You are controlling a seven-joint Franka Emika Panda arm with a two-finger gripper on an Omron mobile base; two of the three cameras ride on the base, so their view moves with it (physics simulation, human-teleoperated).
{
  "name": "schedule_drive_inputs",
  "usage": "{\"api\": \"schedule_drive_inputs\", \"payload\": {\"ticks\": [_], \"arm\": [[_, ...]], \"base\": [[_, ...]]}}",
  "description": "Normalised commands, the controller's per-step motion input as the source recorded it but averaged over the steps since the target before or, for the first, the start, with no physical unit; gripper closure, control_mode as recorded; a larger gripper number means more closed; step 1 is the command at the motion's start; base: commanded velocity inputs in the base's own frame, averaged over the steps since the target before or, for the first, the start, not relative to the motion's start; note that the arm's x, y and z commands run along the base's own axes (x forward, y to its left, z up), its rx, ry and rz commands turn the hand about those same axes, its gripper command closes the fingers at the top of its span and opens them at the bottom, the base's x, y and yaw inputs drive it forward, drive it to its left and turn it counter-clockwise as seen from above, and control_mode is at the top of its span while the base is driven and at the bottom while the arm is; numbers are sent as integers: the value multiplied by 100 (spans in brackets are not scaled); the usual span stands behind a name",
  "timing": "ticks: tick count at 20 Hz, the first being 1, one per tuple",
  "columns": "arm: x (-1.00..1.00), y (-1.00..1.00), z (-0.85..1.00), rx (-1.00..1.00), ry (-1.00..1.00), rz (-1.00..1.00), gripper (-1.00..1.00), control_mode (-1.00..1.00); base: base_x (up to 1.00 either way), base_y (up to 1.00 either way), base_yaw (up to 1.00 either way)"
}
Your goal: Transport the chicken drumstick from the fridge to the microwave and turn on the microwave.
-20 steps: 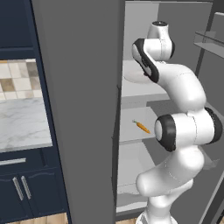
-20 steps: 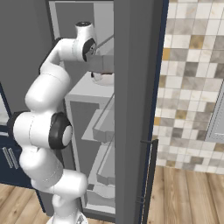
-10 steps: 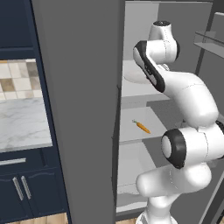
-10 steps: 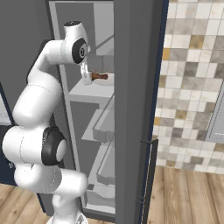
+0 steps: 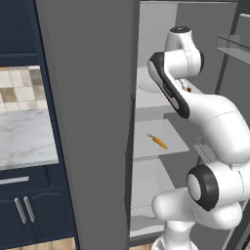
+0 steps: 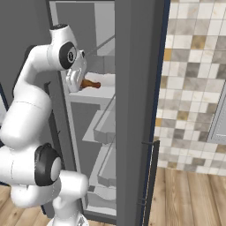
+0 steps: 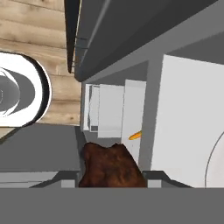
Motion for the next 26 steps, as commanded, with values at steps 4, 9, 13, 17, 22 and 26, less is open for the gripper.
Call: {"api": "schedule_drive_inputs", "payload": {"ticks": [4,9,13,17,22,26], "arm": [[-49,16,2,8,0,-26,100,-100],[-46,20,0,11,0,-32,100,-100],[-42,18,0,13,0,-37,100,-100],[-39,19,0,12,0,-41,100,-100],[-30,19,0,11,0,-48,100,-100],[-32,16,0,12,0,-47,100,-100]], "base": [[0,0,0],[0,0,0],[0,0,0],[0,0,0],[0,0,0],[0,0,0]]}}
